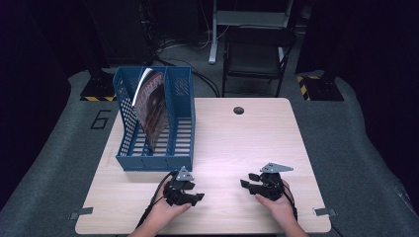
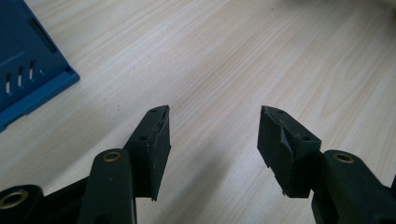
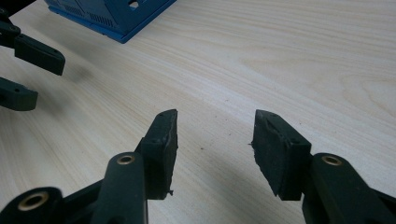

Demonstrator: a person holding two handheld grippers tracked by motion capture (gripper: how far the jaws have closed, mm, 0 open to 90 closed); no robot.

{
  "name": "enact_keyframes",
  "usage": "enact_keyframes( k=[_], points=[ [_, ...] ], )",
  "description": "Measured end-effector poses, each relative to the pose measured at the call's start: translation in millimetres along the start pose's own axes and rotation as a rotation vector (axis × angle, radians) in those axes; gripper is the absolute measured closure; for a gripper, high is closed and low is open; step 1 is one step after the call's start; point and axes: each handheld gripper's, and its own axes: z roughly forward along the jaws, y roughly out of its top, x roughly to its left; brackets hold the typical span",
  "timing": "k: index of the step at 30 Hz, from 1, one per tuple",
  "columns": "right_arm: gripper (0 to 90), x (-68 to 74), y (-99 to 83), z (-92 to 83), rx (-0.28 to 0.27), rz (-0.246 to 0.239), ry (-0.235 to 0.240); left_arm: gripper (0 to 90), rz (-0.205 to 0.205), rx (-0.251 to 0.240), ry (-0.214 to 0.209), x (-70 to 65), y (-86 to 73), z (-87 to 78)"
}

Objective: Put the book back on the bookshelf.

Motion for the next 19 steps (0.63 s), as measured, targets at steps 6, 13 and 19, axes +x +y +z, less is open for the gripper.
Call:
enact_keyframes(
  k=[6,13,19],
  points=[
    [49.9,-0.2,-0.7,1.1,0.013,0.003,0.001,43.8,0.029,-0.003,0.005,4.5,-9.4,3.5],
    [49.9,-1.2,-0.5,1.7,0.010,-0.002,-0.004,43.8,0.031,-0.030,-0.011,6.5,-17.3,7.0],
    [49.7,-0.5,-0.9,2.0,0.014,-0.013,-0.012,42.4,0.052,-0.029,-0.005,5.2,-17.2,10.7]
  ],
)
